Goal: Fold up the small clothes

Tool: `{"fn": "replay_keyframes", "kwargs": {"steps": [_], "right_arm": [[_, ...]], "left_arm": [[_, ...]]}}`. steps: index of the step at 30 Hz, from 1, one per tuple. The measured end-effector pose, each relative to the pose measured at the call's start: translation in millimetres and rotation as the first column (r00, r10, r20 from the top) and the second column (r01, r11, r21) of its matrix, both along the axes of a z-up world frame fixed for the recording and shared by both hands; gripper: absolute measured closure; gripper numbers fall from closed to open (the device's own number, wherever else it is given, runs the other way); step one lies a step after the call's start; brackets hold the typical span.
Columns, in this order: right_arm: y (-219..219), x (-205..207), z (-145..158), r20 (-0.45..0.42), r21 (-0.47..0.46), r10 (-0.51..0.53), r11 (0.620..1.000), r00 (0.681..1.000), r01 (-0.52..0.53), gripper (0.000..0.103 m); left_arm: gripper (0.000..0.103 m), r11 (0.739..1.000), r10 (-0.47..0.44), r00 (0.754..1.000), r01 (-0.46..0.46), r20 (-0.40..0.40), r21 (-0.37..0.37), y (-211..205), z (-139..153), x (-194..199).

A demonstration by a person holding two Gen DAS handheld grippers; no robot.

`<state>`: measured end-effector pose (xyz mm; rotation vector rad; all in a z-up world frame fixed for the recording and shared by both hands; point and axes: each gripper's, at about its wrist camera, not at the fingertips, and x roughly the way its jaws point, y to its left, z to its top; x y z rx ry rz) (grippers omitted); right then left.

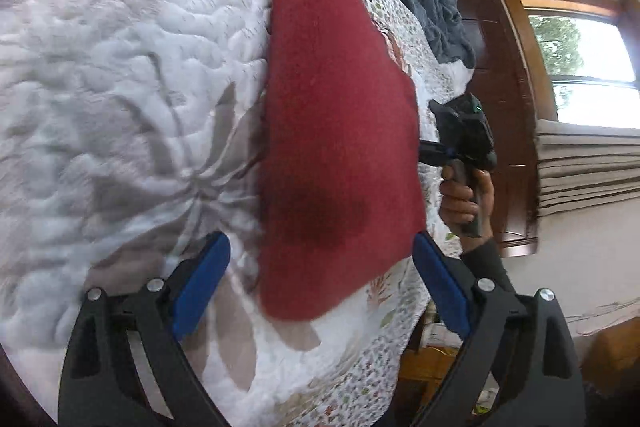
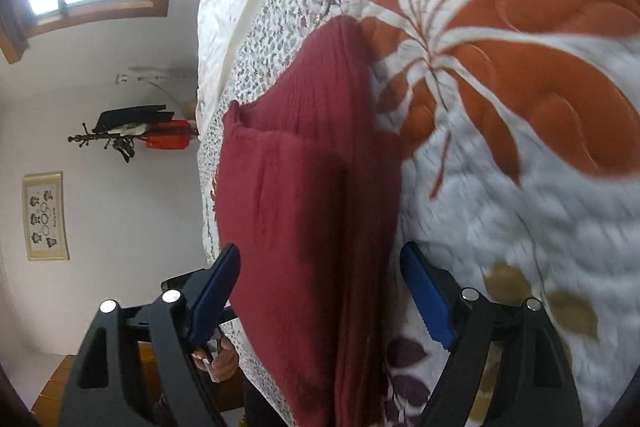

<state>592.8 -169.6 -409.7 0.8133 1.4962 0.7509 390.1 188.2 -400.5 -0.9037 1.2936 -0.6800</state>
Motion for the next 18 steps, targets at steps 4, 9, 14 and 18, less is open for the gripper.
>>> {"fn": "replay_keyframes", "kwargs": {"steps": [4, 9, 14, 18], "right_arm": [[-1.3, -3.3, 1.2, 0.003, 0.001, 0.017, 1.0, 1.0, -0.017, 0.021], [-11.6, -8.1, 2.7, 0.011, 0.038, 0.021, 0.999, 1.0, -0.021, 0.02], [1.3, -1.5, -2.8, 0.023, 0.07, 0.029, 0.997, 0.999, -0.03, 0.02], [12.8, 0.7, -2.7, 0.043, 0.05, 0.045, 0.998, 0.998, -0.047, 0.022]], "left_arm": [[0.012, 0.996, -0.02, 1.0, 0.019, -0.01, -0.085, -5.8, -7.7, 2.3], [0.012, 0.99, -0.078, 0.997, 0.074, -0.026, -0.119, -29.9, -17.3, 15.0], [0.012, 0.99, -0.099, 0.995, 0.095, -0.032, -0.104, -48.1, -18.4, 18.7], [0.021, 0.996, -0.082, 0.994, 0.078, -0.074, -0.05, -53.0, -17.3, 21.2]]}}
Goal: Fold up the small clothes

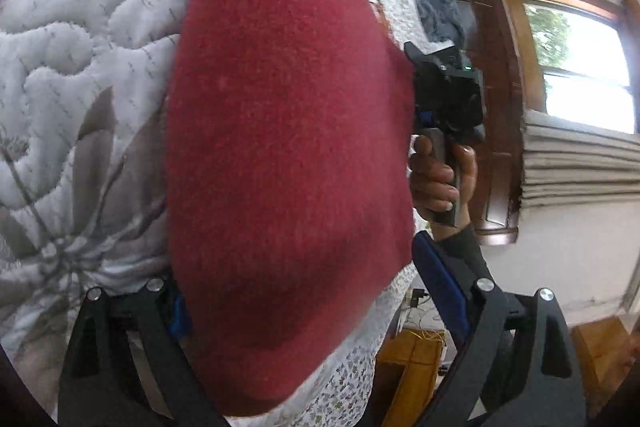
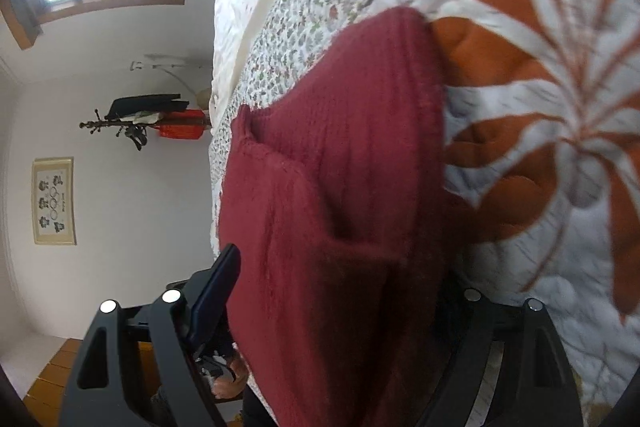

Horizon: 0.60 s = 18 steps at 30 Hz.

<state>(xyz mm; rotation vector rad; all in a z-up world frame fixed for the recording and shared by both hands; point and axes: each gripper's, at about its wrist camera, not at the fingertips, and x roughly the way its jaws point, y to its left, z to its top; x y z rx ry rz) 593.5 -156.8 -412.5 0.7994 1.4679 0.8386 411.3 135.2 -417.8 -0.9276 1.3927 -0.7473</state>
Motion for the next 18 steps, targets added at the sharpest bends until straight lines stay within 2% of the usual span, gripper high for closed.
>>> {"fn": "replay_keyframes", "kwargs": {"steps": [1, 2, 3, 6, 12, 18], "right_arm": [[2.7, -0.9, 1.0, 0.009, -0.013, 0.006, 1.0, 1.0, -0.006, 0.025], [4.1, -1.2, 0.5, 0.013, -0.024, 0.01, 1.0, 1.0, -0.01, 0.037], [6.0, -2.8, -0.3, 0.011, -0.034, 0.015, 0.999, 1.0, -0.015, 0.055], [7.0, -7.5, 2.3, 0.036, -0.04, 0.0, 0.999, 0.999, 0.002, 0.062], [5.3, -21.0, 26.4, 0.085, -0.022, -0.041, 0.999, 0.996, 0.043, 0.066], [14.7, -38.4, 60.2, 0.127, -0.021, -0.036, 0.999, 0.991, 0.039, 0.067]], "left_arm": [[0.026, 1.0, -0.003, 1.0, 0.004, -0.008, 0.022, -0.4, 1.0, 0.8], [0.038, 0.998, -0.005, 1.0, 0.007, -0.027, 0.062, -2.3, 0.8, 2.1], [0.047, 0.996, -0.002, 0.999, 0.006, -0.05, 0.09, -2.6, -0.4, 3.3], [0.059, 0.996, -0.005, 0.998, 0.011, -0.07, 0.093, -0.8, 1.0, 4.5], [0.072, 0.993, -0.01, 0.999, 0.015, -0.047, 0.119, 2.9, 12.9, -0.5], [0.075, 0.989, -0.037, 0.999, 0.036, 0.006, 0.144, 10.6, 43.0, -9.4]]}}
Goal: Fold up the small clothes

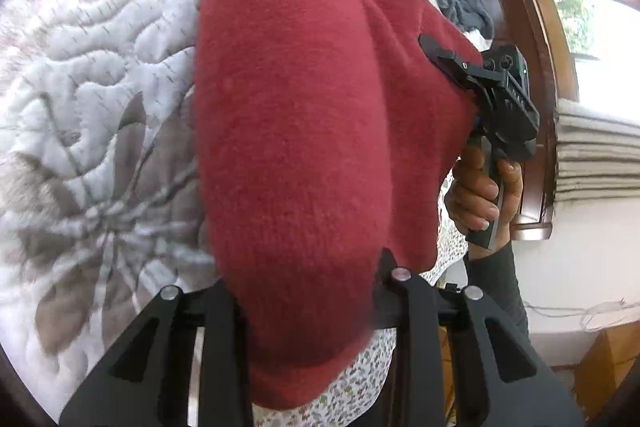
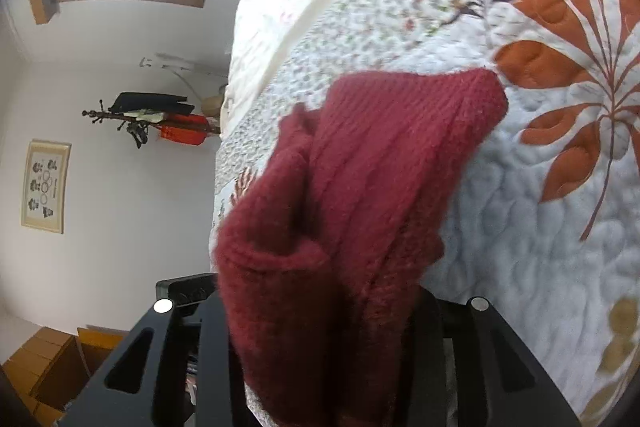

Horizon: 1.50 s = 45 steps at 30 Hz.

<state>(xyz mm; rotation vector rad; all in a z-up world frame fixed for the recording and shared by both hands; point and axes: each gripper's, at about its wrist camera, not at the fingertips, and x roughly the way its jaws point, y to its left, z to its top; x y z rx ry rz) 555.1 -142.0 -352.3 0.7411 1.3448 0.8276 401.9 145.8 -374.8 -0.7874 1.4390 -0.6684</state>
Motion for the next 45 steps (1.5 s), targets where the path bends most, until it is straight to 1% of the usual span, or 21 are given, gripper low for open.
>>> {"fn": "replay_keyframes", "kwargs": {"steps": [6, 12, 16, 19, 23, 25, 26, 27, 28, 30, 31, 33, 35, 36, 37, 38, 40, 42, 43, 44, 45], "right_arm": [[27.4, -36.1, 26.9, 0.013, 0.052, 0.03, 0.998, 0.999, -0.031, 0.068], [82.4, -86.5, 25.7, -0.011, 0.097, 0.109, 0.989, 0.994, -0.108, 0.068], [125.7, -127.7, 3.6, -0.064, 0.126, 0.177, 0.978, 0.982, -0.168, 0.068], [152.0, -152.9, -17.6, -0.106, 0.121, 0.227, 0.969, 0.968, -0.214, 0.068], [171.6, -168.5, -43.7, -0.147, 0.077, 0.26, 0.965, 0.954, -0.25, 0.067], [171.3, -167.6, -52.7, -0.162, 0.064, 0.247, 0.969, 0.955, -0.24, 0.065], [171.0, -167.4, -52.8, -0.162, 0.057, 0.242, 0.97, 0.957, -0.236, 0.063], [170.3, -166.4, -50.4, -0.152, 0.034, 0.239, 0.971, 0.959, -0.237, 0.057], [170.3, -166.2, -46.5, -0.143, 0.01, 0.236, 0.971, 0.961, -0.237, 0.055], [164.9, -167.9, -36.9, -0.128, -0.03, 0.225, 0.973, 0.966, -0.231, 0.04], [162.3, -168.2, -28.4, -0.112, -0.05, 0.209, 0.975, 0.971, -0.216, 0.037], [146.9, -172.4, -11.3, -0.054, -0.117, 0.169, 0.978, 0.984, -0.174, 0.032], [123.6, -183.6, 9.6, 0.017, -0.142, 0.093, 0.986, 0.996, -0.089, 0.032], [111.2, -193.2, 21.5, 0.062, -0.154, 0.053, 0.987, 0.997, -0.043, 0.032], [105.7, -199.9, 27.9, 0.086, -0.156, 0.04, 0.987, 0.996, -0.026, 0.033], [102.0, -208.1, 33.6, 0.107, -0.158, 0.036, 0.987, 0.994, -0.019, 0.038], [108.5, -225.5, 39.6, 0.137, -0.183, 0.07, 0.982, 0.988, -0.044, 0.048], [121.6, -237.2, 39.3, 0.169, -0.245, 0.103, 0.968, 0.98, -0.059, 0.055], [124.3, -238.9, 35.6, 0.173, -0.276, 0.11, 0.959, 0.979, -0.059, 0.057], [129.7, -239.2, 30.8, 0.174, -0.32, 0.119, 0.946, 0.978, -0.059, 0.064], [134.8, -237.8, 27.5, 0.169, -0.331, 0.124, 0.942, 0.978, -0.062, 0.081]], "left_arm": [[0.075, 1.0, 0.011, 0.999, -0.012, 0.045, 0.018, 33.1, 36.4, -39.0], [0.075, 0.996, 0.073, 0.996, -0.075, 0.046, 0.044, 83.8, 50.3, -124.8], [0.075, 0.99, 0.131, 0.991, -0.133, 0.027, 0.052, 111.1, 44.2, -178.4], [0.075, 0.981, 0.184, 0.983, -0.183, -0.008, 0.058, 131.5, 26.1, -219.1], [0.074, 0.973, 0.221, 0.974, -0.218, -0.039, 0.078, 142.7, -0.4, -243.5], [0.071, 0.971, 0.229, 0.972, -0.226, -0.047, 0.074, 143.6, -12.7, -244.5], [0.066, 0.971, 0.231, 0.972, -0.227, -0.047, 0.079, 143.6, -15.7, -244.2], [0.058, 0.969, 0.231, 0.972, -0.226, -0.044, 0.094, 143.3, -19.2, -242.0], [0.054, 0.969, 0.228, 0.973, -0.222, -0.043, 0.11, 143.3, -20.6, -241.1], [0.047, 0.967, 0.23, 0.972, -0.222, -0.051, 0.128, 143.9, -23.1, -240.7], [0.044, 0.963, 0.24, 0.969, -0.231, -0.052, 0.14, 147.4, -21.9, -242.8], [0.032, 0.937, 0.274, 0.962, -0.266, -0.003, 0.227, 158.5, -5.9, -249.5], [0.025, 0.884, 0.322, 0.94, -0.342, 0.113, 0.32, 171.7, 23.5, -260.2], [0.025, 0.867, 0.337, 0.929, -0.37, 0.152, 0.334, 177.1, 35.2, -265.0], [0.025, 0.855, 0.355, 0.913, -0.404, 0.2, 0.326, 182.2, 50.7, -271.7], [0.025, 0.858, 0.364, 0.904, -0.419, 0.225, 0.298, 185.1, 59.7, -276.7], [0.031, 0.881, 0.356, 0.897, -0.416, 0.264, 0.226, 178.9, 74.4, -283.1], [0.039, 0.928, 0.27, 0.921, -0.327, 0.28, 0.18, 154.6, 76.7, -283.0], [0.042, 0.938, 0.242, 0.931, -0.296, 0.274, 0.179, 145.0, 73.4, -281.3], [0.045, 0.951, 0.204, 0.946, -0.253, 0.252, 0.18, 132.0, 62.8, -277.7], [0.047, 0.957, 0.182, 0.958, -0.224, 0.22, 0.182, 123.0, 49.8, -273.9]]}}
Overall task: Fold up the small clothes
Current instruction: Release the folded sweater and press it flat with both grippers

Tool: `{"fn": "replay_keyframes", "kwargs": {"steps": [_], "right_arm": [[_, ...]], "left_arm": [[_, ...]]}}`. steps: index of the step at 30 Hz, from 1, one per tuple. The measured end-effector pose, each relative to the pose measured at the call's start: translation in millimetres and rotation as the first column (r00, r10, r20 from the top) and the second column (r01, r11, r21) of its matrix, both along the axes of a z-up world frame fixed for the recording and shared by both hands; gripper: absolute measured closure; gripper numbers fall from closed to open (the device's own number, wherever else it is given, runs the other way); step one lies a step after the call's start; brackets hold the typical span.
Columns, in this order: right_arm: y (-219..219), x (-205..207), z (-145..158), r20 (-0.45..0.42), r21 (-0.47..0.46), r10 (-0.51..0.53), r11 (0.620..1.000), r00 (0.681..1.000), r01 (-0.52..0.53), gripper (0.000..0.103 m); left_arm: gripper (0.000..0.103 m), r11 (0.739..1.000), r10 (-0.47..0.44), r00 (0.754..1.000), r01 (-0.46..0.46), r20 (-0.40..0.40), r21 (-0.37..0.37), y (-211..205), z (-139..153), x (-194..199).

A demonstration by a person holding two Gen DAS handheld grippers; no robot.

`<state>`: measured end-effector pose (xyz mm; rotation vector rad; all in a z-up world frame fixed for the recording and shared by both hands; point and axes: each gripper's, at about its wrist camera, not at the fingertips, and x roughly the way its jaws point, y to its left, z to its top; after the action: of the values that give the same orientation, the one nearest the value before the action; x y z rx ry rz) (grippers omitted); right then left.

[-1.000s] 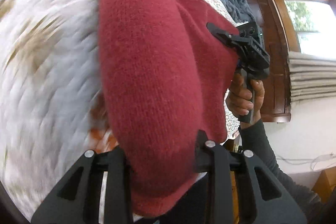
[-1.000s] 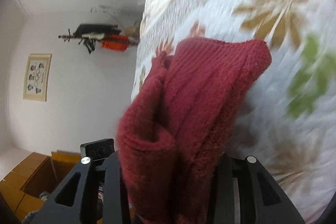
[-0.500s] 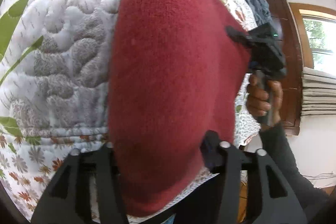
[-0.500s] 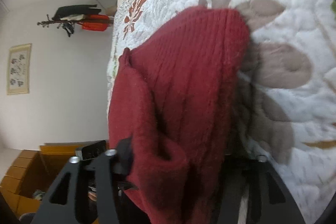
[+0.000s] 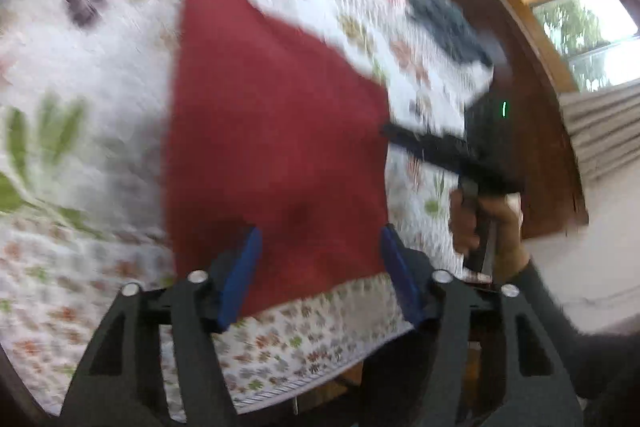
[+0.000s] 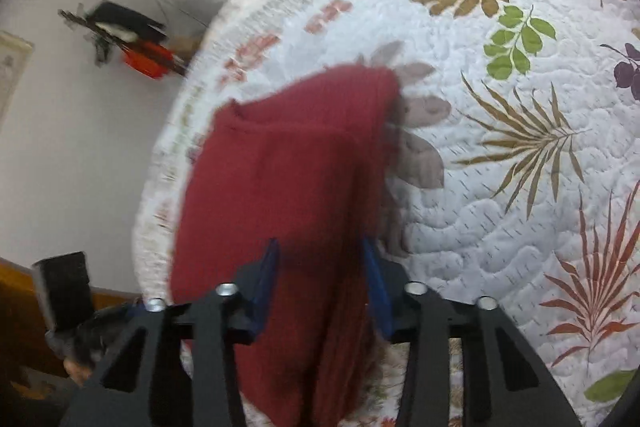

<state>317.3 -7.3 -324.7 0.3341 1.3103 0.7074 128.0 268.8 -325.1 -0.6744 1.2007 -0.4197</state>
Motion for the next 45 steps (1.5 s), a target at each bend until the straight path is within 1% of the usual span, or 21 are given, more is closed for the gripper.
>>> {"fn": "replay_keyframes", "kwargs": {"steps": [1, 4, 6, 9, 13, 16, 17, 19, 20, 21, 23, 25, 26, 29, 31, 33, 36, 38, 41, 43, 45], "right_arm": [[1.6, 0.3, -0.9, 0.011, -0.003, -0.004, 1.0, 1.0, 0.004, 0.09], [1.1, -9.0, 7.8, 0.104, -0.01, -0.008, 1.0, 0.995, 0.009, 0.092], [3.5, -6.9, 0.8, 0.146, -0.063, -0.014, 0.998, 0.989, 0.023, 0.094], [0.6, 4.0, -23.1, 0.045, -0.051, -0.027, 0.998, 0.999, 0.03, 0.087], [-19.1, 12.1, 1.3, 0.086, 0.042, -0.101, 0.994, 0.991, 0.098, 0.075], [-11.9, 27.0, -2.2, 0.052, 0.041, -0.076, 0.996, 0.996, 0.074, 0.08], [-4.3, 30.7, -5.0, 0.059, 0.019, -0.053, 0.998, 0.997, 0.051, 0.092], [7.9, 40.6, -13.9, 0.056, -0.025, -0.034, 0.999, 0.998, 0.035, 0.093], [12.3, 45.6, -20.3, 0.048, -0.043, -0.036, 0.998, 0.998, 0.038, 0.094], [14.8, 49.9, -26.8, 0.049, -0.068, -0.037, 0.997, 0.998, 0.041, 0.094], [15.5, 47.3, -23.8, 0.064, -0.083, -0.023, 0.996, 0.998, 0.028, 0.092], [12.0, 38.7, -8.4, 0.111, -0.102, -0.018, 0.994, 0.994, 0.03, 0.082], [7.5, 30.2, 3.6, 0.151, -0.12, -0.021, 0.992, 0.988, 0.039, 0.075], [2.7, -1.2, 30.3, 0.23, -0.141, 0.028, 0.99, 0.973, 0.005, 0.074], [14.1, -24.0, 25.6, 0.192, -0.145, 0.114, 0.986, 0.975, -0.087, 0.074], [28.2, -36.2, 3.1, 0.134, -0.187, 0.188, 0.969, 0.973, -0.162, 0.078], [34.4, -37.5, -20.0, 0.137, -0.27, 0.223, 0.946, 0.965, -0.18, 0.085], [32.4, -39.3, -7.0, 0.124, -0.271, 0.187, 0.951, 0.975, -0.148, 0.085], [38.4, -63.7, 28.2, 0.191, -0.251, 0.236, 0.95, 0.953, -0.185, 0.083], [44.9, -78.6, 31.3, 0.204, -0.276, 0.276, 0.937, 0.939, -0.215, 0.083], [51.4, -82.7, 9.3, 0.162, -0.348, 0.295, 0.91, 0.942, -0.226, 0.083]], "left_arm": [[0.049, 1.0, -0.019, 0.999, 0.019, -0.031, 0.012, -7.7, -14.7, 2.3], [0.052, 0.998, -0.038, 0.996, 0.042, -0.075, 0.047, -17.8, -42.6, 5.0], [0.052, 0.999, -0.019, 0.996, 0.021, -0.083, 0.029, -14.8, -44.8, 4.7], [0.052, 1.0, -0.031, 0.997, 0.031, -0.069, 0.0, -8.1, -28.0, 6.4], [0.05, 0.998, 0.016, 0.998, -0.013, 0.057, -0.054, 19.5, 14.1, 25.1], [0.049, 0.996, 0.052, 0.993, -0.045, 0.102, -0.073, 39.0, 24.2, 64.1], [0.049, 0.997, 0.052, 0.993, -0.046, 0.102, -0.064, 42.6, 19.9, 79.7], [0.05, 0.999, 0.05, 0.997, -0.049, 0.05, -0.021, 42.2, 2.1, 106.5], [0.058, 0.999, 0.047, 0.999, -0.048, 0.008, 0.02, 43.9, -14.3, 117.7], [0.064, 0.999, 0.043, 0.999, -0.042, -0.031, 0.017, 40.7, -28.2, 129.5], [0.065, 0.999, 0.048, 0.997, -0.049, -0.058, -0.005, 44.2, -36.1, 137.0], [0.064, 0.999, 0.046, 0.998, -0.047, -0.046, -0.005, 46.8, -23.6, 134.2], [0.058, 0.998, 0.055, 0.998, -0.055, -0.015, -0.015, 49.3, -11.5, 127.8], [0.055, 0.997, 0.06, 0.996, -0.056, 0.071, -0.058, 49.8, 15.7, 99.9], [0.055, 0.999, 0.04, 0.996, -0.037, 0.081, -0.04, 39.0, 19.0, 93.4], [0.055, 1.0, 0.01, 1.0, -0.01, 0.027, 0.019, 24.9, 0.5, 96.1], [0.06, 0.995, -0.014, 0.999, 0.017, -0.031, 0.096, 15.3, -24.7, 99.5], [0.058, 0.995, -0.01, 1.0, 0.012, -0.017, 0.101, 14.2, -10.4, 96.6], [0.054, 0.997, -0.042, 0.998, 0.038, 0.054, 0.074, 9.2, 20.5, 76.9], [0.054, 0.994, -0.057, 0.997, 0.053, 0.044, 0.093, 5.3, 19.0, 63.7], [0.055, 0.988, -0.054, 0.998, 0.056, -0.017, 0.146, 1.5, -2.3, 57.9]]}}
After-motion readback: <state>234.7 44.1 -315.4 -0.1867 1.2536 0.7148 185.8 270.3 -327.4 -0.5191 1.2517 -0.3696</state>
